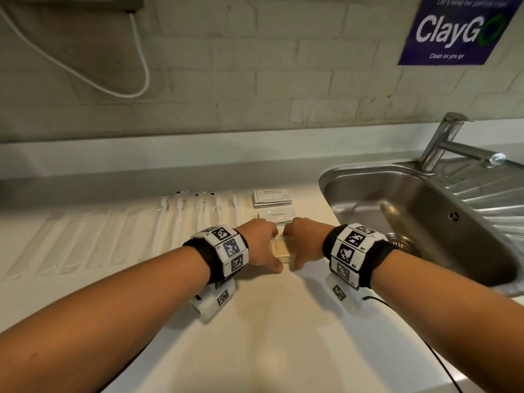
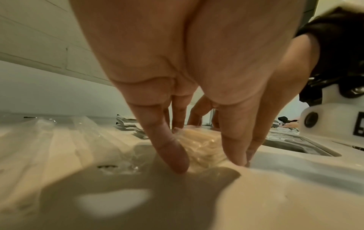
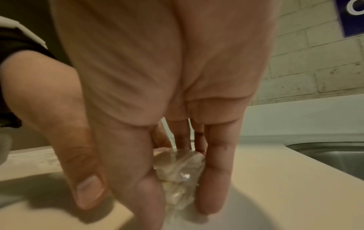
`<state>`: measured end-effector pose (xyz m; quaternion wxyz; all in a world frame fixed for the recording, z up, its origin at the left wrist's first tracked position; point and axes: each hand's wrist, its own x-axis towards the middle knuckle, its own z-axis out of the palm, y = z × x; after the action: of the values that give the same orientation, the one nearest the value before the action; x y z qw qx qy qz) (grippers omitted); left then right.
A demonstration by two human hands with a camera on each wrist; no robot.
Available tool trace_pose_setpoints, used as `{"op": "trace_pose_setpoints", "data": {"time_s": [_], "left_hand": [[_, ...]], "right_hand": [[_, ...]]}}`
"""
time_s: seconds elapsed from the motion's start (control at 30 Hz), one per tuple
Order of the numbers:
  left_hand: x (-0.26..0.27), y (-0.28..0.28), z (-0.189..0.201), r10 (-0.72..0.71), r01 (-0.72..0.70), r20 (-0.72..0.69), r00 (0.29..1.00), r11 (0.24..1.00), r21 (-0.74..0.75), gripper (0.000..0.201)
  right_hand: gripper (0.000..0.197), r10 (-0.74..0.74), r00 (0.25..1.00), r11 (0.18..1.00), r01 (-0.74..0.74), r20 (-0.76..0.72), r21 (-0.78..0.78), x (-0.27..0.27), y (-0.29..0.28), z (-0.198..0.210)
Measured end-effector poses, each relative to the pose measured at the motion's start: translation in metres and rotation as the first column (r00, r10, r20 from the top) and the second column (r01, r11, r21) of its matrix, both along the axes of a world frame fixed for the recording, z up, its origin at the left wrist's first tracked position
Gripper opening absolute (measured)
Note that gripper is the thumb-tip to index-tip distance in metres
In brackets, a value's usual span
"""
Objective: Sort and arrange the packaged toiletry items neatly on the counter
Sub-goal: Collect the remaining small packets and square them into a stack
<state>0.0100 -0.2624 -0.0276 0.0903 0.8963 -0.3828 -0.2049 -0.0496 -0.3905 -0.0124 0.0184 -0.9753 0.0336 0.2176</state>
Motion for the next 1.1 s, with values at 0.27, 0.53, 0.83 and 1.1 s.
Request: {"op": "trace_pose_setpoints", "data": {"time_s": [0.27,0.53,0.83,1.1], "left_hand": [[0.01,-0.002,-0.006,0.005,-0.005,0.016,1.0,1.0,-0.014,0.052],[0.016,-0.007,-0.01,0.035,-0.034,0.037,0.999,0.999,-0.029,0.05],[0.018,-0.008,-0.01,0.019,-0.018,0.043,0.999,1.0,-0.011,0.052],[0.014,-0.002,-0.002,0.016,-0.015,0.027,1.0,1.0,-0.023,0.069]], "right_hand": [[0.06,0.044,0.999,0.999,-0.044,0.004,-0.028,0.007,0.0,0.005],[0.063,0.018,0.999,1.0,-0.019,0.051,0.023,0.011,-0.009,0.003],[0.063,0.004,0.999,0.998,-0.007,0.047,0.06,0.015,-0.013,0.0],[0.074,-0.013,0.999,0.998,0.01,0.051,0.063,0.012,-0.015,0.002]]}}
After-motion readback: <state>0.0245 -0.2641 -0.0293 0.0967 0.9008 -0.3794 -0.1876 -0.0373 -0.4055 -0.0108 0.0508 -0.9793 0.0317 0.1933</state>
